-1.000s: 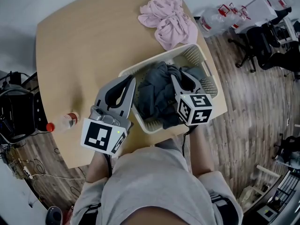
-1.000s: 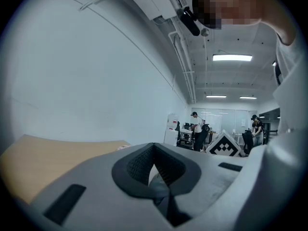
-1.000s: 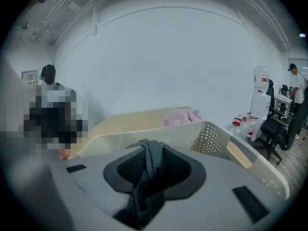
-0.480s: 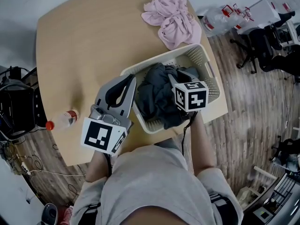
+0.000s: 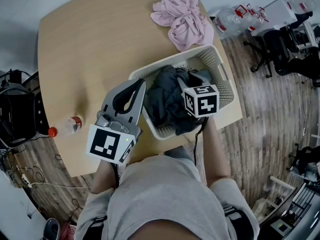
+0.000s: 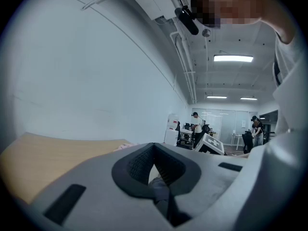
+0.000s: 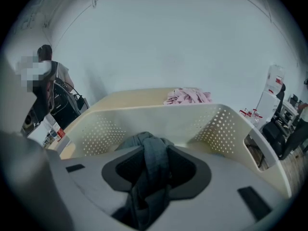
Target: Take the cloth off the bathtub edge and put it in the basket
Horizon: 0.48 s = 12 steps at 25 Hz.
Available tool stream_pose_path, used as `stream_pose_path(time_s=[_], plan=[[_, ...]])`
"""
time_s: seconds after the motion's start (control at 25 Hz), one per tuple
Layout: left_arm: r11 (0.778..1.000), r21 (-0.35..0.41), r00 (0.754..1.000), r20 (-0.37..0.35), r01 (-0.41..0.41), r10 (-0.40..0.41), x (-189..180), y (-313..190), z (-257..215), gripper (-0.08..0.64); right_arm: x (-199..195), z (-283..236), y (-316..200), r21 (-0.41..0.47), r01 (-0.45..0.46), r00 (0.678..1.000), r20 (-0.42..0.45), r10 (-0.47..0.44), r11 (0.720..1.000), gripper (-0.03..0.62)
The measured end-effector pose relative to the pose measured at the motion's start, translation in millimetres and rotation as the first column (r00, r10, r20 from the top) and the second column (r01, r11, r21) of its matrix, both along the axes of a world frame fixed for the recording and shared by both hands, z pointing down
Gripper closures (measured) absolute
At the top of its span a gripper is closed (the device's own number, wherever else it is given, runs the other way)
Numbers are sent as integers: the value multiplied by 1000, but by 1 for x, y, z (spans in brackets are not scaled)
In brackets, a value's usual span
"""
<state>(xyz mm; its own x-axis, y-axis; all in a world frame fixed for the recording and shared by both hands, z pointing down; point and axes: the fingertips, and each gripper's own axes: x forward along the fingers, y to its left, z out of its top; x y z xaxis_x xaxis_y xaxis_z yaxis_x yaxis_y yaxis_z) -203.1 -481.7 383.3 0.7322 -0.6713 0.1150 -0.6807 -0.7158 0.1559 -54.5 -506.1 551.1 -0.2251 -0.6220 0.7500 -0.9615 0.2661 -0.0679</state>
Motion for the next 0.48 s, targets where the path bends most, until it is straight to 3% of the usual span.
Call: stream_pose_path(time_s=[0.16,0.32,0.48], plan=[[1000,10,1000,-3,-6,6,2,7,-1,545,1,-13,2,52,-9,1000,-13,10,999,440],[1000,30,1000,-4,2,-2,5,22,-8,546,-3,-41,15,156,-12,998,68,1,988,442],[998,57,1000,2,20,-20,11,42,-20,545,-10,-70,34,244,25,992,116,-55,969,571]])
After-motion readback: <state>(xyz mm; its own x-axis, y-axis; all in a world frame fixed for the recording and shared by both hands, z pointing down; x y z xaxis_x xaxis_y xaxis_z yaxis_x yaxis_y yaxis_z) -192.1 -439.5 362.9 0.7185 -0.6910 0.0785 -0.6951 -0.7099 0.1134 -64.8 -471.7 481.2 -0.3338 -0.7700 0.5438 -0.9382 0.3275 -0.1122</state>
